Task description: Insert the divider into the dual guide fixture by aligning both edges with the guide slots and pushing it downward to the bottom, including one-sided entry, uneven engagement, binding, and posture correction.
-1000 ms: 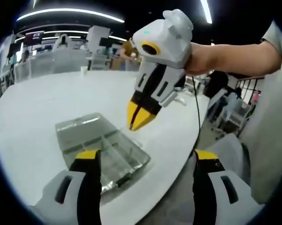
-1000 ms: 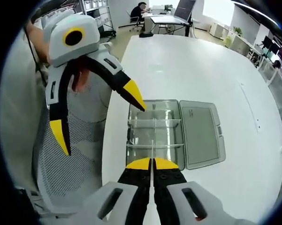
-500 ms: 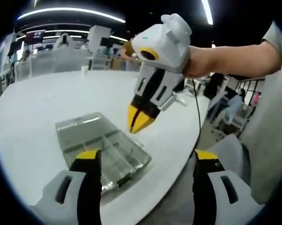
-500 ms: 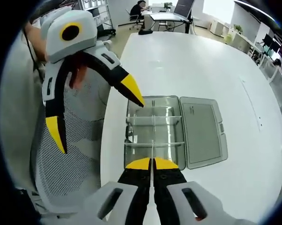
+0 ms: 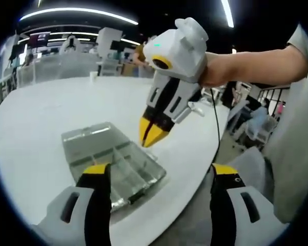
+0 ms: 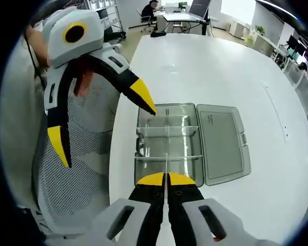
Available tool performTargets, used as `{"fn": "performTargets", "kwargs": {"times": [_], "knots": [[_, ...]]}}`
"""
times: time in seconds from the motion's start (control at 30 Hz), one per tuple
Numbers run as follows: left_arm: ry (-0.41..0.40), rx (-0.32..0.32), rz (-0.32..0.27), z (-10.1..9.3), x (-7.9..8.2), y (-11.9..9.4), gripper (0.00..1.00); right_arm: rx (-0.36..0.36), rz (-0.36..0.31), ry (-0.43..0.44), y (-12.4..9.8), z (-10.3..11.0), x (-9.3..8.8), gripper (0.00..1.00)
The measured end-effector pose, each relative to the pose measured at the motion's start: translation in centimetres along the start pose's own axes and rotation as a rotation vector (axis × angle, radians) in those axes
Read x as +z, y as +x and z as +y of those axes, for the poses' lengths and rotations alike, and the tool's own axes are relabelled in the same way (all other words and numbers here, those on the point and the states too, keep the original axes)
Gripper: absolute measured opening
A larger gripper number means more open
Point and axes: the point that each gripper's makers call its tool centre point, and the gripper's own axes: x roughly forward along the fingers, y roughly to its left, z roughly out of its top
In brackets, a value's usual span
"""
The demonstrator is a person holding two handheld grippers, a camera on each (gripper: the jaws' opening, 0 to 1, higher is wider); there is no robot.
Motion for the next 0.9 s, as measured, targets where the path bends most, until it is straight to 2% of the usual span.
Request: {"fn": "performTargets", "kwargs": {"times": [0.9], "knots": [[-0.003, 0.002, 0.006, 0.17, -0.09, -0.08, 0.77, 0.001, 0.043, -0.025, 0.82, 0.06, -0.03, 0.00]]}}
